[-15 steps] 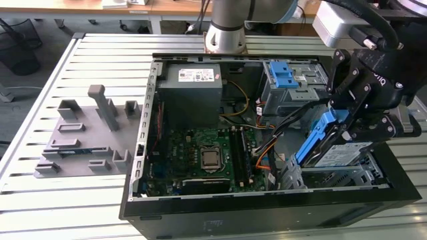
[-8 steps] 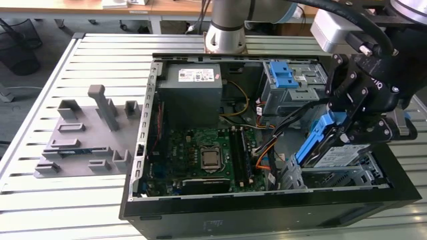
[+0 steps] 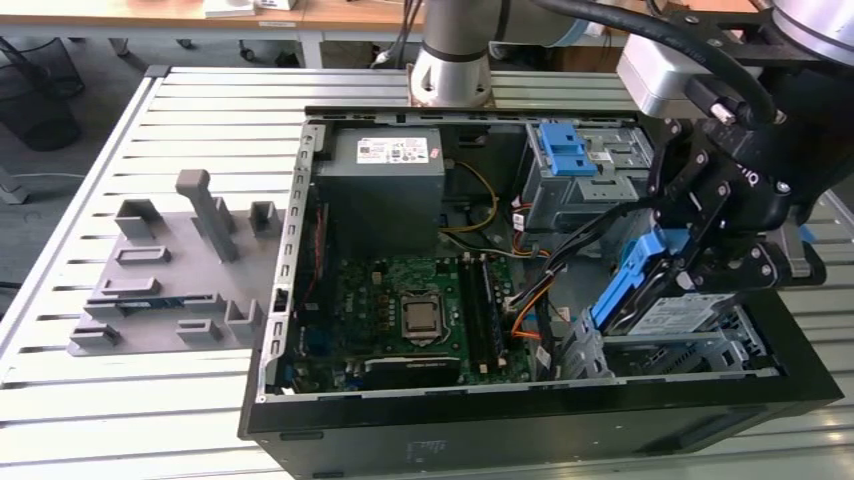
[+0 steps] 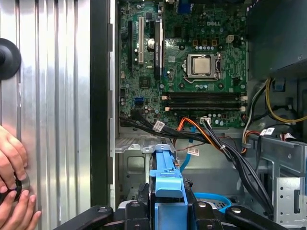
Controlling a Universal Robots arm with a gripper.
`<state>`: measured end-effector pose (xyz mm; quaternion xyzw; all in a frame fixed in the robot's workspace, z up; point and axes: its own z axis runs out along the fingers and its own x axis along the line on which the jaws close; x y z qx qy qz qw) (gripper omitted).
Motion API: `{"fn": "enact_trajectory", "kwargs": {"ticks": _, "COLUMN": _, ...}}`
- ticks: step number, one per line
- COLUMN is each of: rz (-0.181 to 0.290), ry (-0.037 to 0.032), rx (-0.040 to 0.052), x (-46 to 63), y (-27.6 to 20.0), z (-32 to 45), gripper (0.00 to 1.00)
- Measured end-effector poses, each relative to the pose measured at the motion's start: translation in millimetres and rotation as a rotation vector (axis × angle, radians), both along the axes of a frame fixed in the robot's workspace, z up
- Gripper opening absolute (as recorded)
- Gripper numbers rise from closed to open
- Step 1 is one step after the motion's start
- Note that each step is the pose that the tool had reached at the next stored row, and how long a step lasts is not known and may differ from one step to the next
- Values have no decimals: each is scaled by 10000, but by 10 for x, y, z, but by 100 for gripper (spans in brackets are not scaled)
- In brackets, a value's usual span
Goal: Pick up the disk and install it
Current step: 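Insert the disk into the insertion slot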
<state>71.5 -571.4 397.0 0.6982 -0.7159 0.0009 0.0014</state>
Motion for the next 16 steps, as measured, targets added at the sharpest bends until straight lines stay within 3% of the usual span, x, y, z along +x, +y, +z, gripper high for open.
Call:
{"fn": "enact_trajectory", "kwargs": {"ticks": 8, "rz": 0, "ry": 0, "rx": 3, "x": 0, "y": 0, "z": -19, "gripper": 36}}
{"fn": "enact_trajectory", "kwargs": {"ticks": 16, "rz": -11, "ry": 0, "rx": 0, "x": 1, "y": 0, "z": -89, "gripper": 36}}
